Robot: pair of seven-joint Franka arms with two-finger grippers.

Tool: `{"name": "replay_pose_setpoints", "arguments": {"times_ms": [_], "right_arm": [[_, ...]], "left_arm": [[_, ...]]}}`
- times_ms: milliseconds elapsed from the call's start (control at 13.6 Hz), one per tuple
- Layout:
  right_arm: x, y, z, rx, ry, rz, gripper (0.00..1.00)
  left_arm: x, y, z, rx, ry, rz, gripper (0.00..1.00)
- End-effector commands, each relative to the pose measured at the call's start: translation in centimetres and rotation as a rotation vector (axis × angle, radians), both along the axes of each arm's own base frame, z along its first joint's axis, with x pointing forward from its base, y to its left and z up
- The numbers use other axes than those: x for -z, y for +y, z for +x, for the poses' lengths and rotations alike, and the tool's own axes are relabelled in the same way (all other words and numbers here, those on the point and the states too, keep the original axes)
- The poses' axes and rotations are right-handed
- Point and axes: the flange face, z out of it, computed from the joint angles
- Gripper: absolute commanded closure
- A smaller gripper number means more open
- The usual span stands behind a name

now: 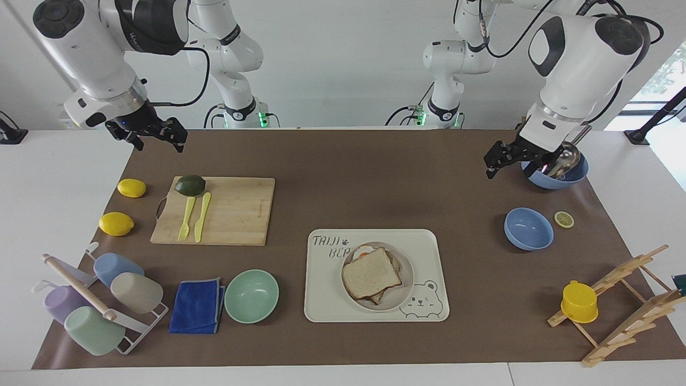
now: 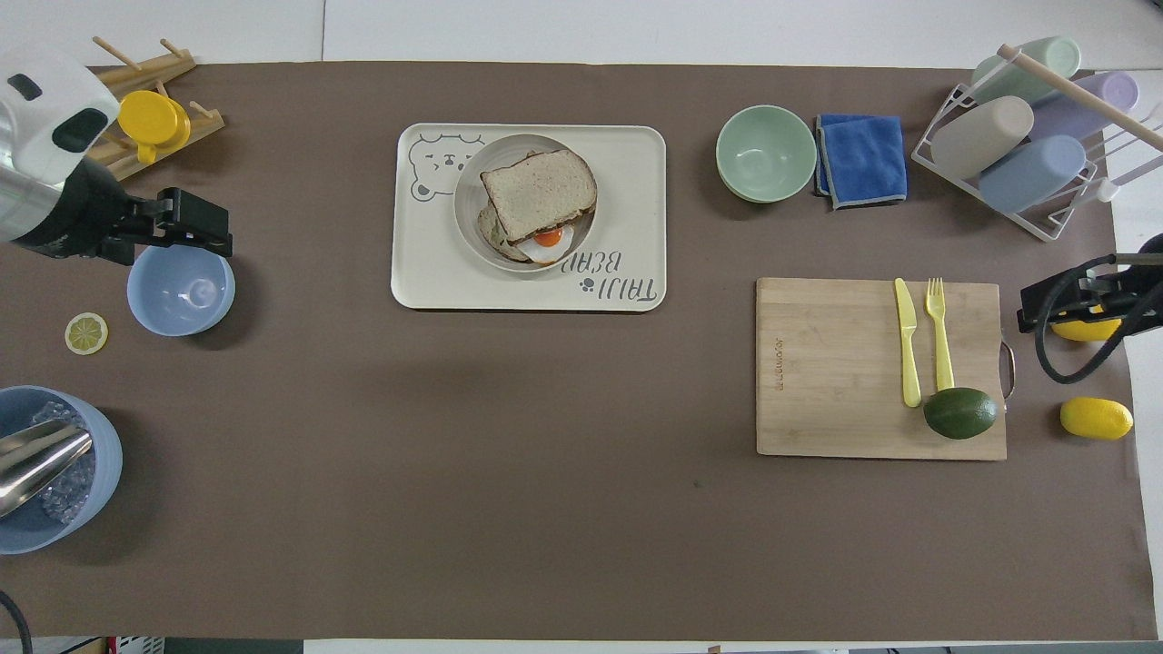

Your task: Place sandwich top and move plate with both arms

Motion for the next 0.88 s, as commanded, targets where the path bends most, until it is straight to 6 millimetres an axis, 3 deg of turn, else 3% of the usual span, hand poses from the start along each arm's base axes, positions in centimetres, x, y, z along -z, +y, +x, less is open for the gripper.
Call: {"name": "replay_pose_setpoints", "arguments": {"times_ms": [0,293,513,807], "right_arm": [[0.0,0.1,-0.4,0.016,0.007,0.028,0.00],[-0.1,0.1,-0.4,0.016,0.004,0.028,0.00],[0.0,0.1,-0.4,0.016,0.007,0.028,0.00],[-0.1,0.1,-0.4,0.016,0.006,0.028,0.00]], "left_arm": [[-0.6,1.3,-3.2,0.002,0.053,0.025,0.00],[-0.1,1.6,-6.9,-0.013,0.096,0.031,0.00],[-1.3,2.1,-6.0,-0.018,0.045,0.024,0.00],[-2.5,1.3,-5.0,-0.004,0.039,0.049,0.00]]}}
